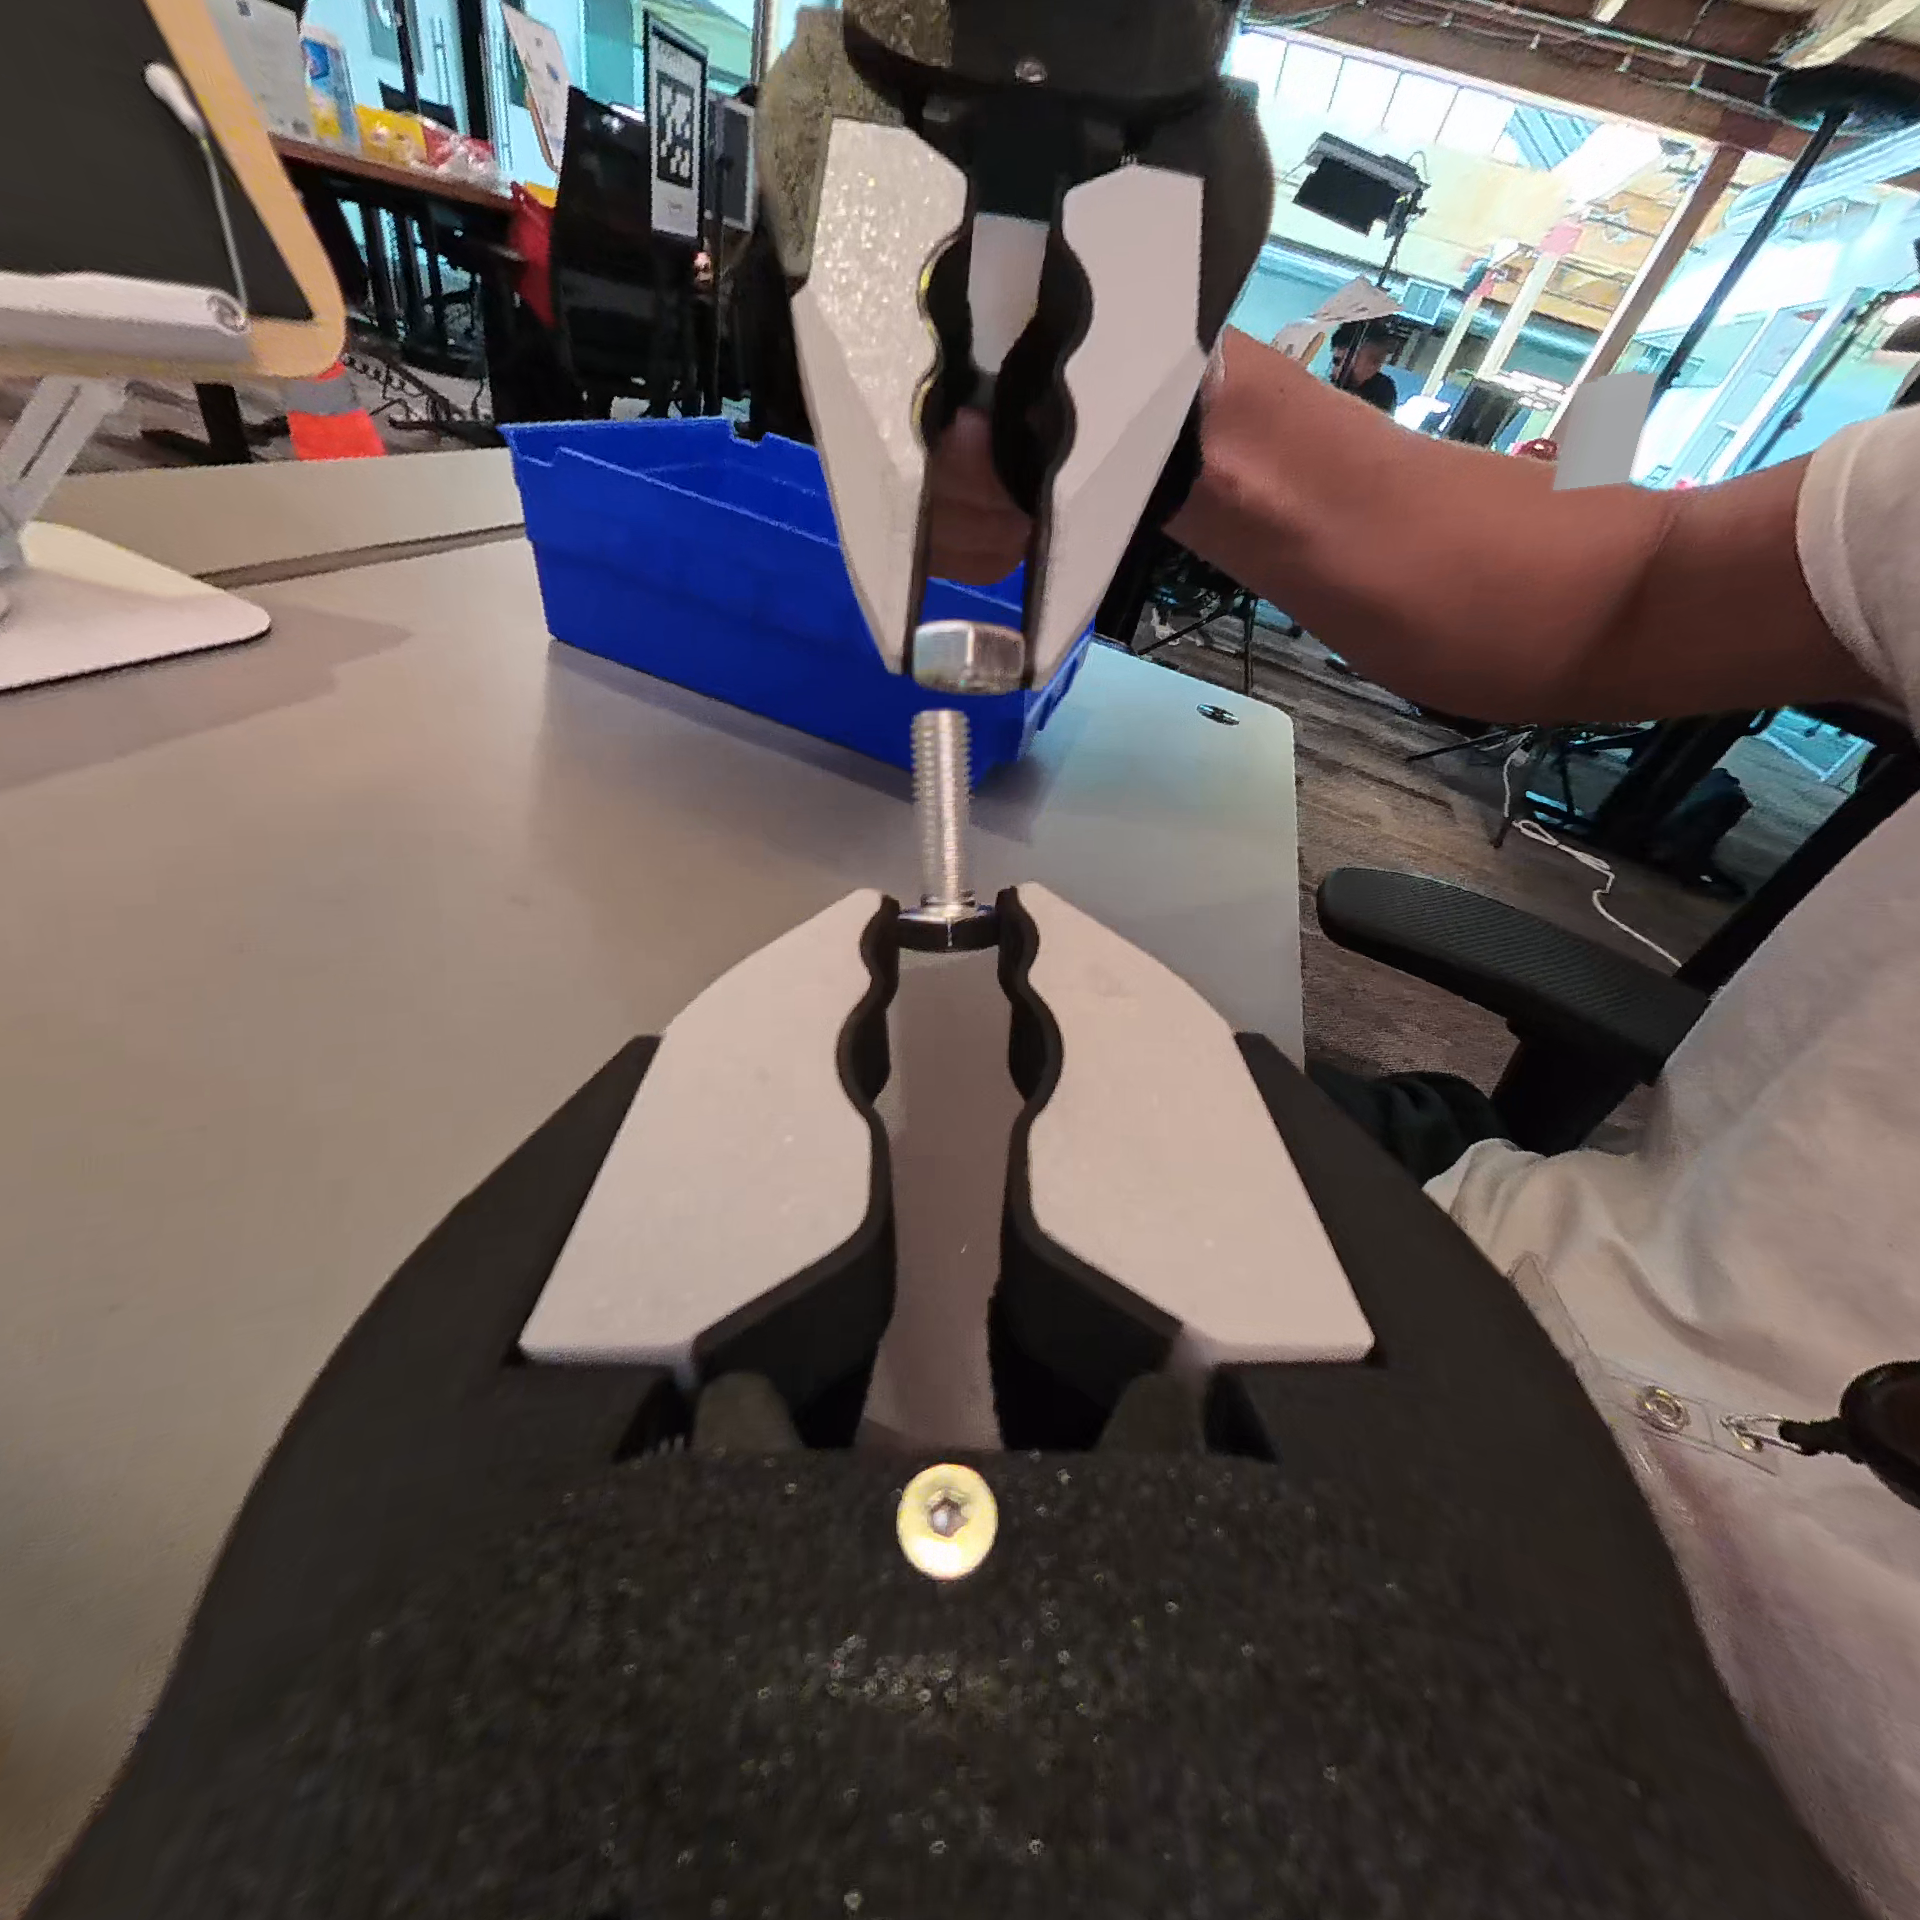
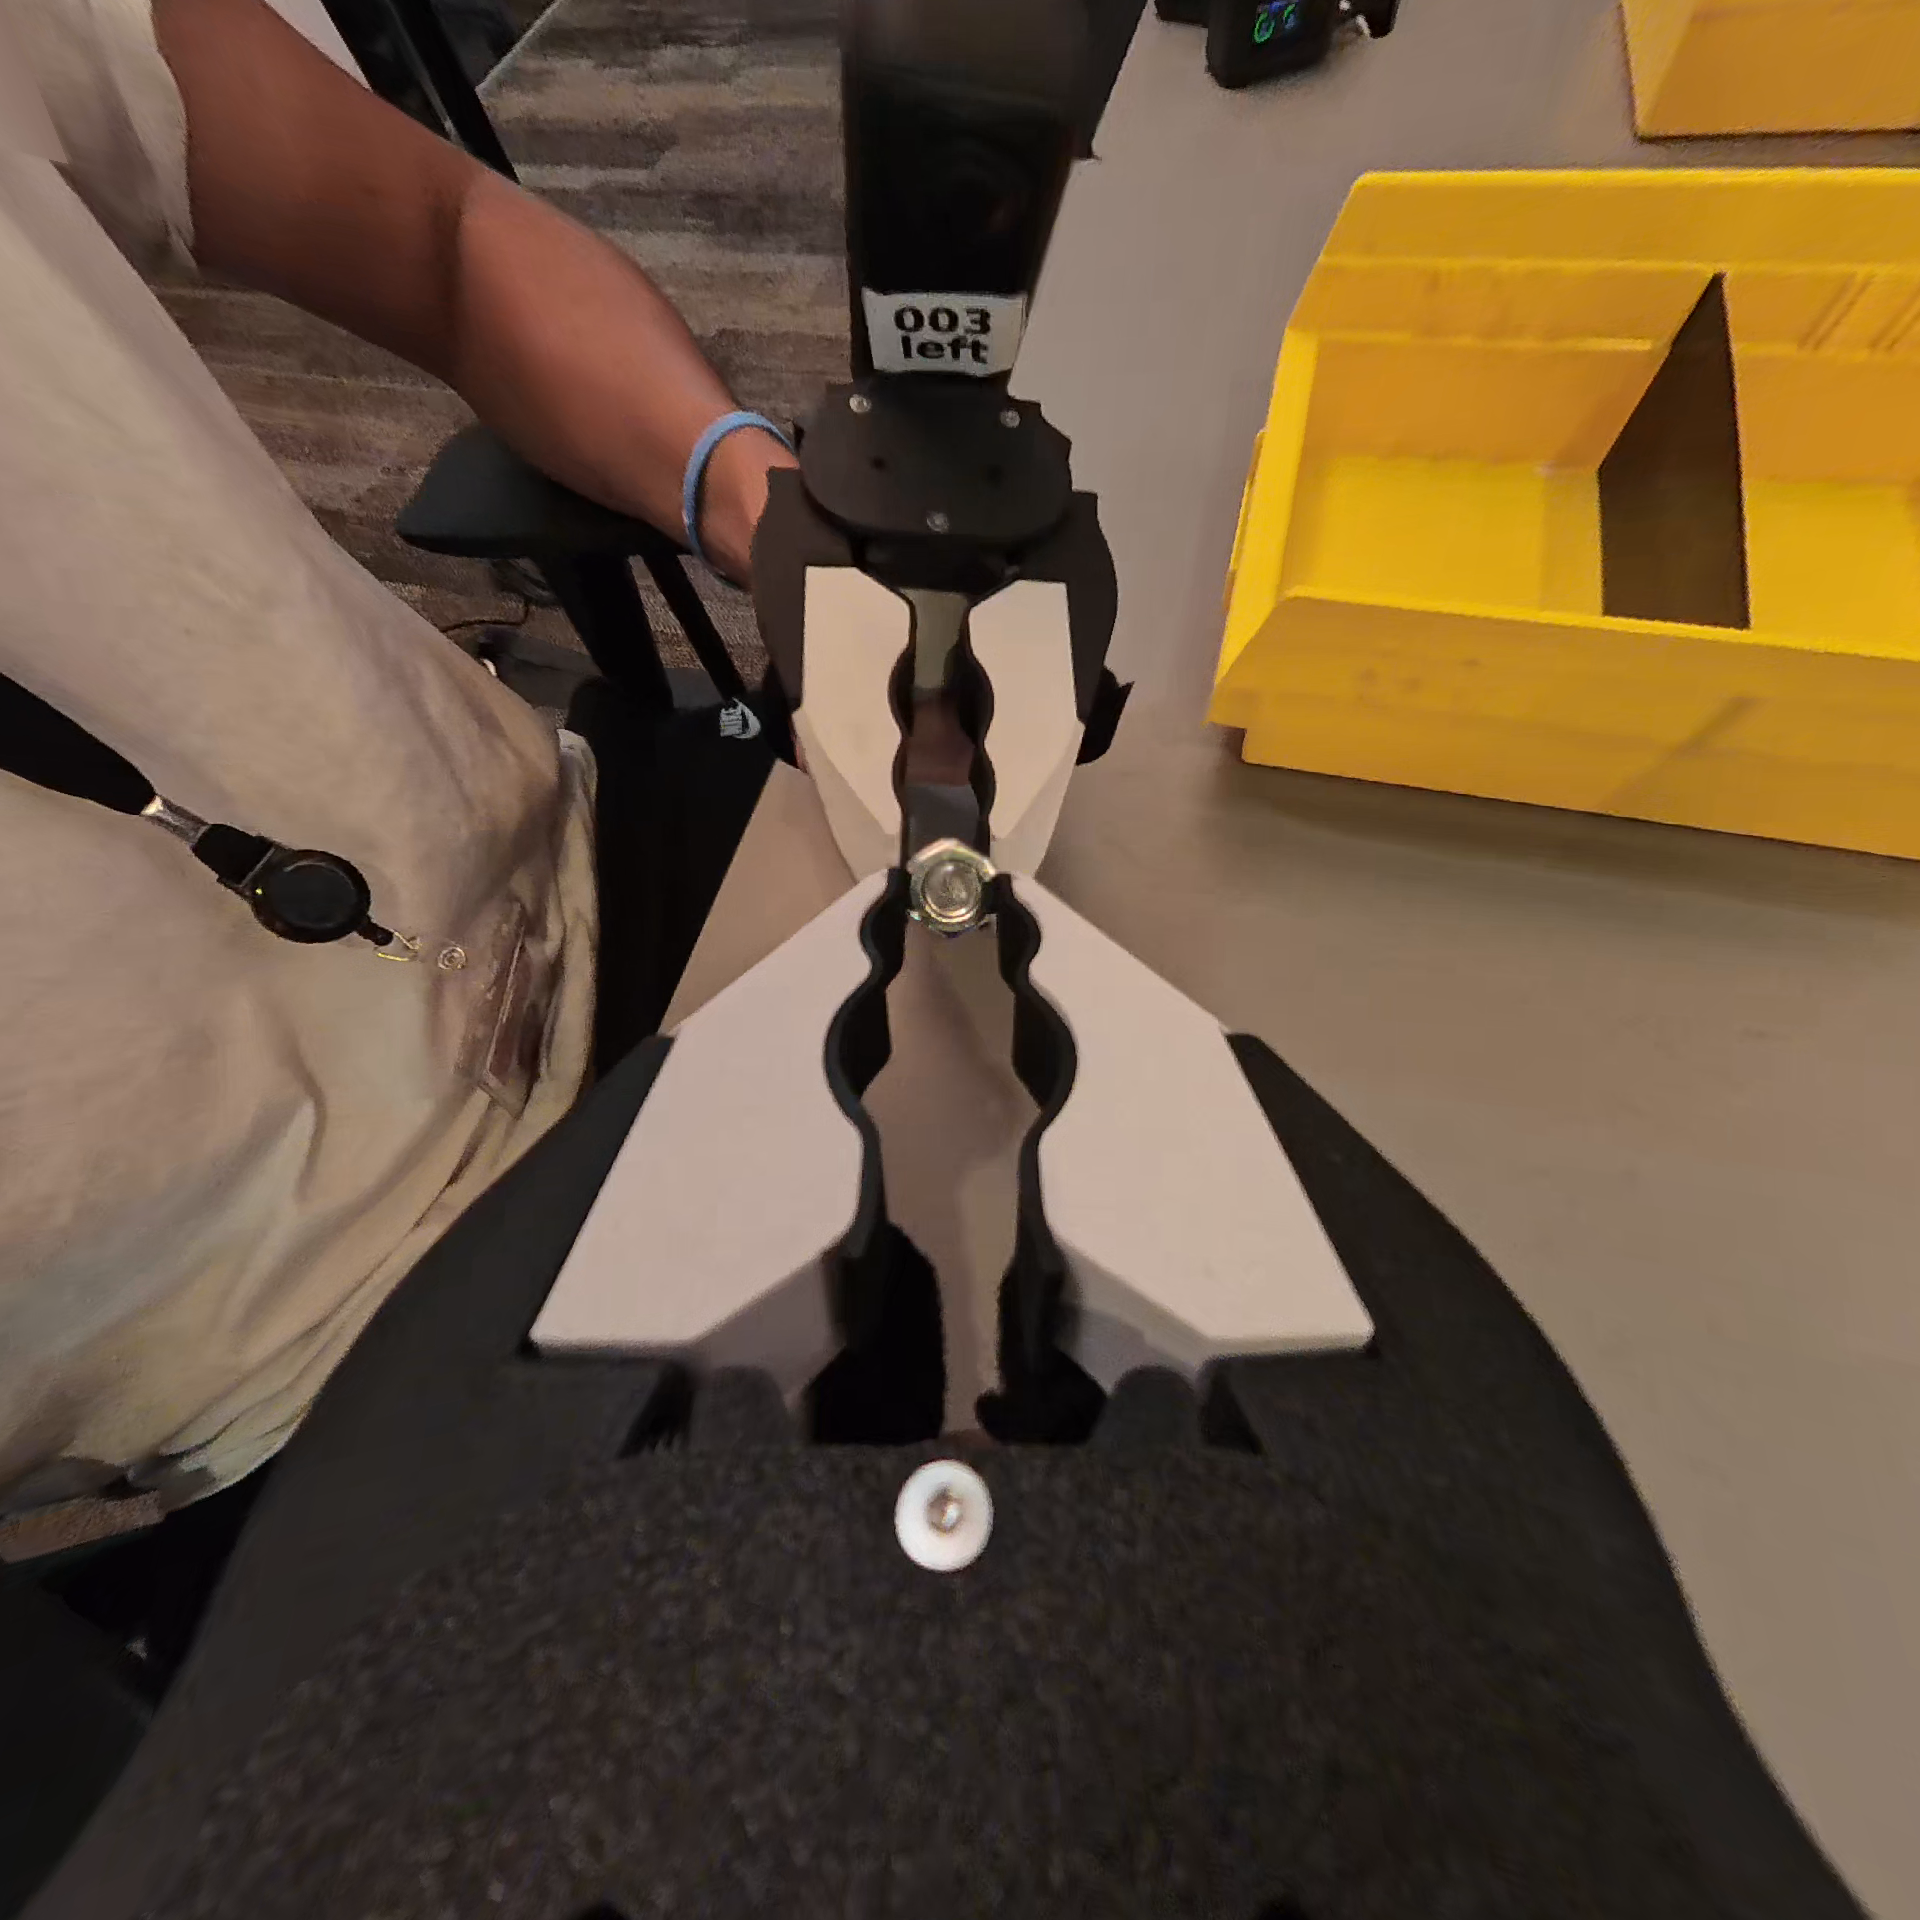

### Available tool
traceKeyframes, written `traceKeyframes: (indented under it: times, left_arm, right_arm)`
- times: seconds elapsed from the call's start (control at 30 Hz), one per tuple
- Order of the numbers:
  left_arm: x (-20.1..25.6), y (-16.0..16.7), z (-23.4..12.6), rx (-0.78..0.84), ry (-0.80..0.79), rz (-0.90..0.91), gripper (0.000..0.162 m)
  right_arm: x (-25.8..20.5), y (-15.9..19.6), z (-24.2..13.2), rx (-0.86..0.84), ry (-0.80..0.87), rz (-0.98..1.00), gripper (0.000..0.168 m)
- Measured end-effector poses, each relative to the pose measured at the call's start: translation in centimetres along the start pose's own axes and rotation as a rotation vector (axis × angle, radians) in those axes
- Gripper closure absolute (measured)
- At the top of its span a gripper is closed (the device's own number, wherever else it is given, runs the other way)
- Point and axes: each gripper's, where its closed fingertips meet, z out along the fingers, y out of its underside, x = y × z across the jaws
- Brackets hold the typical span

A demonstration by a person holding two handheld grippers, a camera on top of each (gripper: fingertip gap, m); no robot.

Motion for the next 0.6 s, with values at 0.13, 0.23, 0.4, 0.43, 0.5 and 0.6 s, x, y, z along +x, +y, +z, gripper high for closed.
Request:
traceKeyframes:
  times: [0.13,0.23,0.4,0.43,0.5,0.6]
  left_arm:
    - [0.5,0.0,-0.1,-0.003,0.013,0.03,0.144]
    - [0.8,0.1,0.1,-0.014,0.025,0.043,0.144]
    - [1.0,0.3,0.0,-0.026,0.043,0.037,0.144]
    - [0.9,0.2,-0.1,-0.024,0.041,0.036,0.144]
    - [0.5,0.3,-0.1,-0.032,0.008,0.059,0.144]
    - [-0.1,0.4,-0.1,-0.053,-0.066,0.12,0.144]
  right_arm:
    - [-0.3,0.2,0.2,-0.01,-0.002,0.003,0.152]
    - [-0.7,0.2,0.4,-0.009,-0.018,0.01,0.152]
    - [-0.7,0.4,0.6,-0.017,-0.023,0.017,0.152]
    - [-0.7,0.4,0.6,-0.013,-0.022,0.023,0.152]
    - [-0.3,0.5,0.7,-0.011,-0.01,0.055,0.151]
    - [0.1,0.6,0.8,0.016,0.003,0.129,0.151]
